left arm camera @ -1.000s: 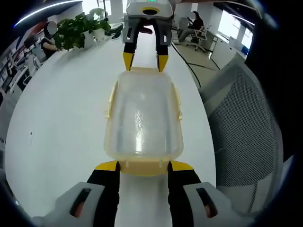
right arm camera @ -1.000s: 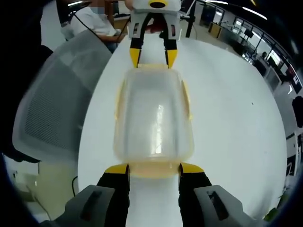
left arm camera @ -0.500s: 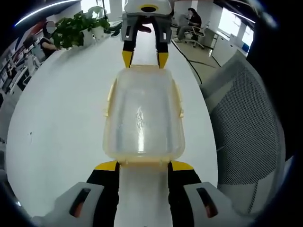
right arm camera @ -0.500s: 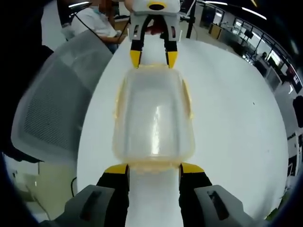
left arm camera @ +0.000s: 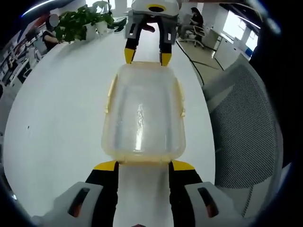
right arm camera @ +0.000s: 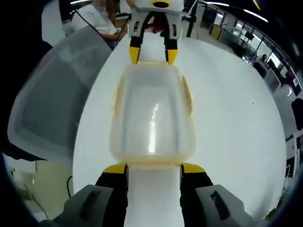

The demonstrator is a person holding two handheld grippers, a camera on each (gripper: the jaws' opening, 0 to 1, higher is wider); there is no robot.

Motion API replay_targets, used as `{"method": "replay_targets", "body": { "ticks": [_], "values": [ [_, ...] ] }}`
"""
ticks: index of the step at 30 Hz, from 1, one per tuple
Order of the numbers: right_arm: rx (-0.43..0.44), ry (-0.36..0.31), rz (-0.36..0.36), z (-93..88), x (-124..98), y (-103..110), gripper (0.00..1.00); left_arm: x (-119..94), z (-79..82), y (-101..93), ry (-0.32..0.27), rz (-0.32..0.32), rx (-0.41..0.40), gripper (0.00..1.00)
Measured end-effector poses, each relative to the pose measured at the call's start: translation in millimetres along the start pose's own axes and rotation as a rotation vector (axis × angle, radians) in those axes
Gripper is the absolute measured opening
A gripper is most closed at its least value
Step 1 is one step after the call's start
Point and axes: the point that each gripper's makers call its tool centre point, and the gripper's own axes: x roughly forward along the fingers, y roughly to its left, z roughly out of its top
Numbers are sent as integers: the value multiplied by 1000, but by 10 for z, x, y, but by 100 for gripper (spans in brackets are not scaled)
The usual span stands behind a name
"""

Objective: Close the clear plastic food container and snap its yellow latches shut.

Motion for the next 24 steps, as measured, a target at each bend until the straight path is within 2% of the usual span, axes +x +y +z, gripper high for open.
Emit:
{"method": "replay_targets", "body": {
  "ticks": [5,16,24],
  "values": [
    [32,-17,-7,-12,-44,-33,43,9,-4,-8,1,5,-6,47],
    [87,-26,-12,-55,-98,-35,41,-19,-49,14,10,5,-21,47],
    [138,-47,-5,-42,-152,-3,41,-94,-52,-12,-34,10,-89,46]
  ]
}}
